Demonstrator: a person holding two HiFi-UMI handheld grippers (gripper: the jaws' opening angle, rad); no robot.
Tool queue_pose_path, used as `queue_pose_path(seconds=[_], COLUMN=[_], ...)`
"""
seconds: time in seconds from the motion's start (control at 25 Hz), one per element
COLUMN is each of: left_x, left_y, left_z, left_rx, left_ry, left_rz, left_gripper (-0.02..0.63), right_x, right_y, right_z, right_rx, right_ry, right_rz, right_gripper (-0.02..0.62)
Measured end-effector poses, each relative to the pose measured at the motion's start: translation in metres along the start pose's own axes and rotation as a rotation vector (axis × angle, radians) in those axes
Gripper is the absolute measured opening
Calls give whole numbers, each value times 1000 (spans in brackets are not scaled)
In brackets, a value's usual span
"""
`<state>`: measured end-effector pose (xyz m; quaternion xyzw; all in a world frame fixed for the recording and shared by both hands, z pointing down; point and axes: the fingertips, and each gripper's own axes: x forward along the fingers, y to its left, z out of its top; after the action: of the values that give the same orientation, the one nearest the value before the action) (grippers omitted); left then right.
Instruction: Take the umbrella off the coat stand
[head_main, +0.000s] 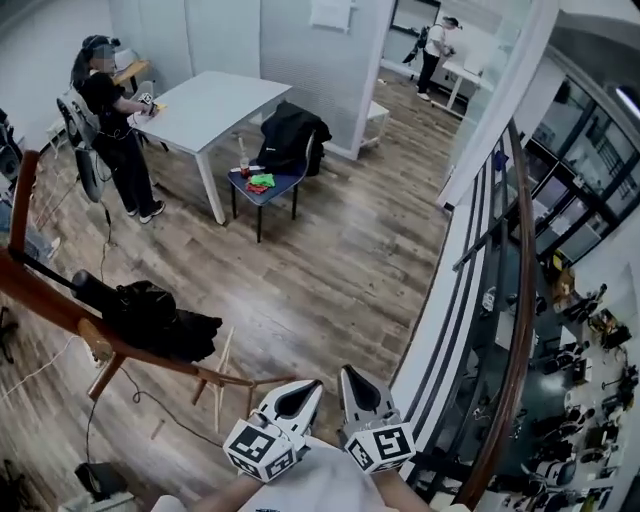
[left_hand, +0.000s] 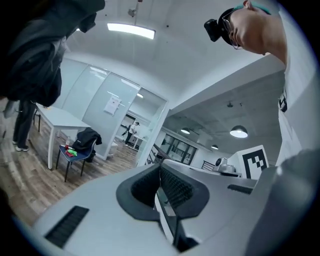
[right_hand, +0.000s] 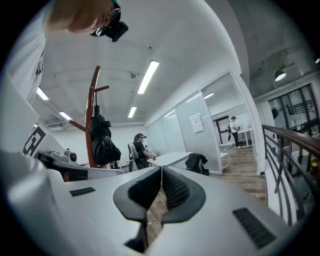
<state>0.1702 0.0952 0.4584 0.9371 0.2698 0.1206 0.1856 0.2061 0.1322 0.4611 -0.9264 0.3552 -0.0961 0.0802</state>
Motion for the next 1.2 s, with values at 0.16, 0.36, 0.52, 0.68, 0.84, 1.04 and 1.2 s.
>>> queue_pose_path(seconds=[0.16,0.36,0.52,0.68,0.84,1.04,1.2], left_x=[-10,-17,-23,-31,-43,-55,-78], left_y=[32,69,83,97,108,112,116], left_z=[22,46,62,67,73,89,86], left_rx=[18,31,31,21,-5,-18,-31], left_ry=[-29,-66,-94,-137,-192,-267,-316], left_rz=[74,166,235,340,473,602,701], left_gripper=[21,21,21,21,21,21,21], right_x=[44,93,117,135,148,156,154], right_y=[25,57,77,92,102,112,132], right_z=[8,21,37,47,56,65,65], right_rx=[-19,-50,-43,-50,-72,-103,-82], right_ry=[19,18,17,14,33,60,66], right_rz=[105,261,374,504,633,775,874], right_gripper=[34,34,34,35,34,35,35])
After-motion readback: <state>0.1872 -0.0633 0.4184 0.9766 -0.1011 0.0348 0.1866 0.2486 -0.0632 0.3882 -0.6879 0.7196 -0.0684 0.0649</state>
